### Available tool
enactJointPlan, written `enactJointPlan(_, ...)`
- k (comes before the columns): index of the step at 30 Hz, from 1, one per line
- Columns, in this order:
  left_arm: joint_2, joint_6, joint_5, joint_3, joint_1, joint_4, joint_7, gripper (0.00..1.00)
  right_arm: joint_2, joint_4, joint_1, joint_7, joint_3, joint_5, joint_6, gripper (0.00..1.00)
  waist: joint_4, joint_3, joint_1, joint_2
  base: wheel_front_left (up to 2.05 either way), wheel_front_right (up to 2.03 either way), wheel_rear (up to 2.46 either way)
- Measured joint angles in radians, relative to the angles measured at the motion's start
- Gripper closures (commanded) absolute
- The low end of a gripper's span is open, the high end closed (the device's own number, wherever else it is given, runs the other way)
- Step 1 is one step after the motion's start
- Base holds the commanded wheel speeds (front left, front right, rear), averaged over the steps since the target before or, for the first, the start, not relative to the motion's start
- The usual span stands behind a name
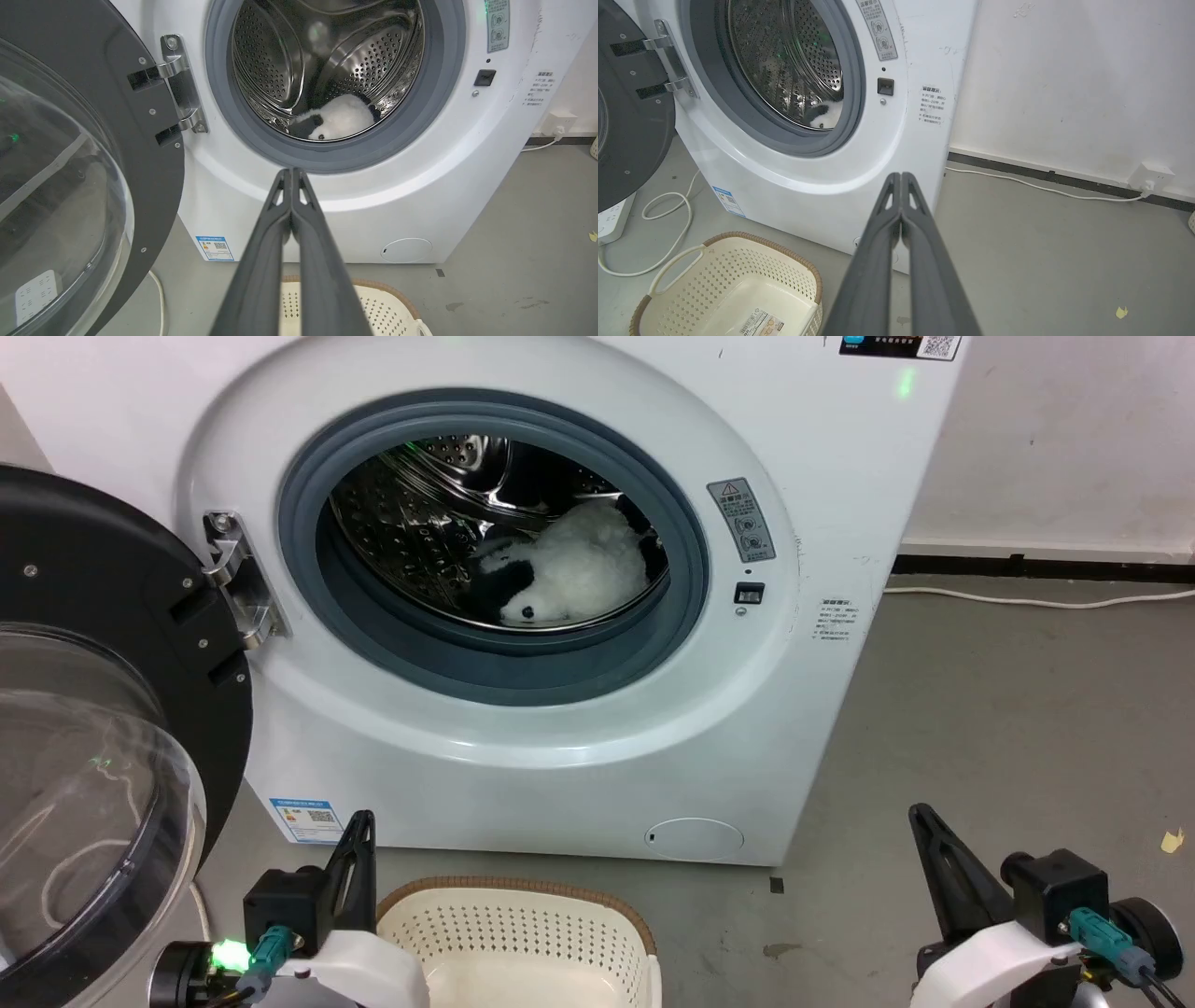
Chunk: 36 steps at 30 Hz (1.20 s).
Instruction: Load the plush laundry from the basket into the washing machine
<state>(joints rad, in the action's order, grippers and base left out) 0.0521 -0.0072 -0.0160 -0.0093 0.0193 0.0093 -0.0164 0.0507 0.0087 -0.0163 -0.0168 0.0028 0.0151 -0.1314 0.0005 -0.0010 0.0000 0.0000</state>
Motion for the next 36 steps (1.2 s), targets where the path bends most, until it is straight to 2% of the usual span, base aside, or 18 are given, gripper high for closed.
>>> enactJointPlan(36,-0.002,0.005,0.014,0.007,-0.004,-0.004,0.016,1.00,0.000,-0.004,0.005,0.016,0.000,-0.007,0.000,1.00,-0.001,0.001,0.0000,0.0000,0.00,0.00,0.00)
